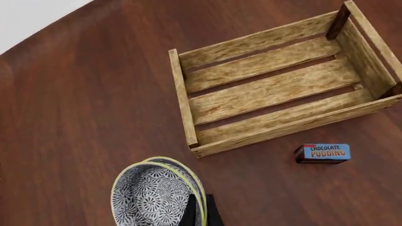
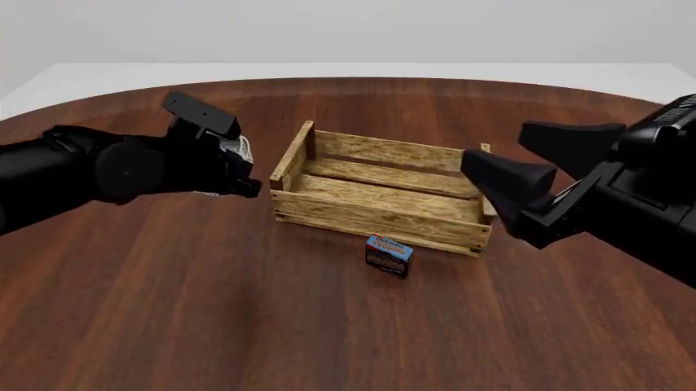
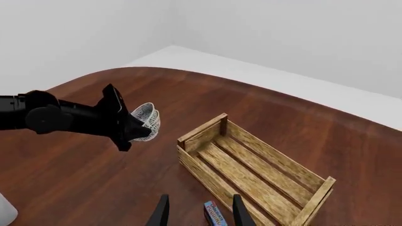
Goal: Stack the right bowl on the left bowl and place them in the tray.
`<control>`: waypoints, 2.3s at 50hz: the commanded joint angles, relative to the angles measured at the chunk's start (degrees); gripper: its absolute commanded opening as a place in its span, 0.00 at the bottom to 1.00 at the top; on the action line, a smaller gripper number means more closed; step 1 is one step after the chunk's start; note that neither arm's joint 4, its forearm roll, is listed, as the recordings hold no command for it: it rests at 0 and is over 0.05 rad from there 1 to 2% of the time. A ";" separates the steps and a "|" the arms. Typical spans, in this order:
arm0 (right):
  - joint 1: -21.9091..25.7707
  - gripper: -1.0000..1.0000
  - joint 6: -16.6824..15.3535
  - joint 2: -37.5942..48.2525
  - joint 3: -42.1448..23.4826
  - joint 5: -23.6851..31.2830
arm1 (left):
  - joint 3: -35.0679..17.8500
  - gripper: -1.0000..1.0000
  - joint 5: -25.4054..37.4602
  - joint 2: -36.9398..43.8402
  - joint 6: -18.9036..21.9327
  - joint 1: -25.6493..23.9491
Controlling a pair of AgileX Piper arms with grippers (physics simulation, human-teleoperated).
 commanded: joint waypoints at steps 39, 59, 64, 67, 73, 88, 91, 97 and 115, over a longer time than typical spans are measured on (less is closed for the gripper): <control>-1.42 1.00 0.77 -2.37 0.34 1.52 | -20.99 0.00 4.26 12.97 -1.81 -6.59; -2.33 1.00 0.94 -0.89 0.32 1.24 | -30.01 0.00 6.68 19.89 -0.59 -9.62; -2.83 1.00 1.14 -1.13 0.32 1.36 | -31.75 0.00 6.93 21.96 -0.46 -10.37; -3.19 1.00 1.26 -1.28 0.37 1.40 | -33.44 0.00 7.65 23.42 -0.42 -10.60; -4.31 1.00 1.67 -1.55 0.54 1.35 | -36.55 0.00 9.09 26.07 0.03 -11.26; -5.88 1.00 2.17 -1.29 0.51 1.36 | -51.68 0.00 17.06 37.32 1.60 -11.19; -5.90 1.00 2.18 -0.93 0.60 1.13 | -55.31 0.00 19.15 39.56 2.69 -10.98; -6.38 1.00 2.40 -1.31 0.73 1.34 | -61.00 0.00 22.68 42.96 4.80 -10.93; -8.54 1.00 3.45 -3.72 1.03 2.62 | -78.80 0.00 32.27 55.45 10.05 -9.64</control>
